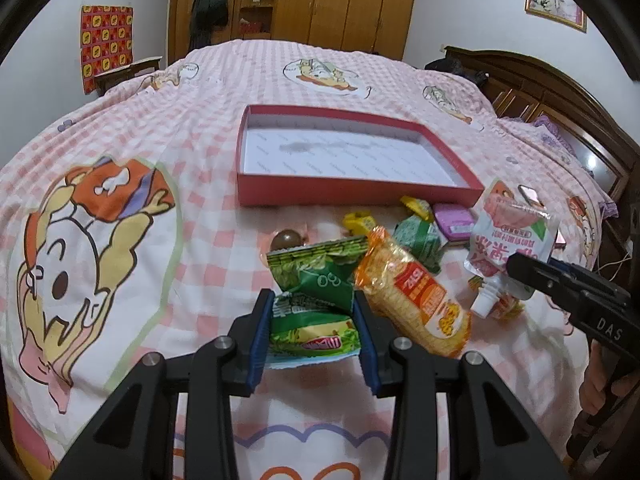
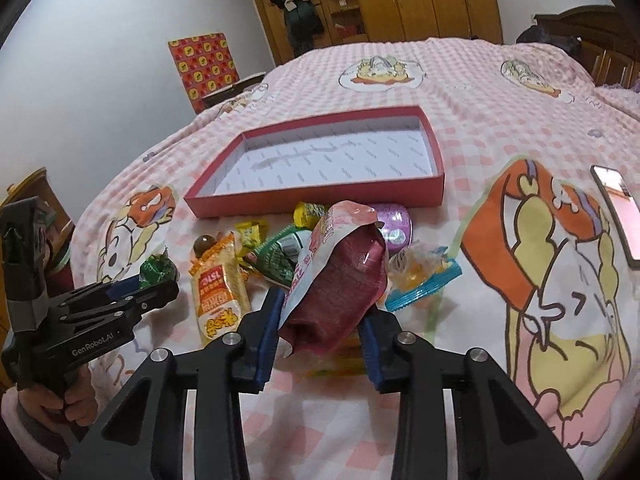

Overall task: Organize snacks
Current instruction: 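Carry the green packet with the left tool while the right tool carries the pouch over the pink box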

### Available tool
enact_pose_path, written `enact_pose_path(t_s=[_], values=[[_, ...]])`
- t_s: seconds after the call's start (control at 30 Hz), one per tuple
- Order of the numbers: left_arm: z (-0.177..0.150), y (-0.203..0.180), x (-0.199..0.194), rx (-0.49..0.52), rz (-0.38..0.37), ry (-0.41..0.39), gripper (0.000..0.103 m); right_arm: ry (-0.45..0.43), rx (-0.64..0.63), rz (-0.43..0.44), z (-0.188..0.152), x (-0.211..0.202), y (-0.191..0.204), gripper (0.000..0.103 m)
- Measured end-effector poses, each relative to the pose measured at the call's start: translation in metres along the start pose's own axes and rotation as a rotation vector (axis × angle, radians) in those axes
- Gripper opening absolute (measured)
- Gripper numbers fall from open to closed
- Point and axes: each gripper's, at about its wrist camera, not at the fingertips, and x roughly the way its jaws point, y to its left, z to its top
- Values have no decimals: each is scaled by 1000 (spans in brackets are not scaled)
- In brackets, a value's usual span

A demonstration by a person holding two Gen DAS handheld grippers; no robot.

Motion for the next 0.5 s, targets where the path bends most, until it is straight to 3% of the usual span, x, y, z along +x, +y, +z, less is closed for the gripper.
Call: enact_pose_path(t_s=[0.5], values=[[27, -3, -16, -1, -31, -25, 40, -68, -69, 11, 16, -23, 11, 37]])
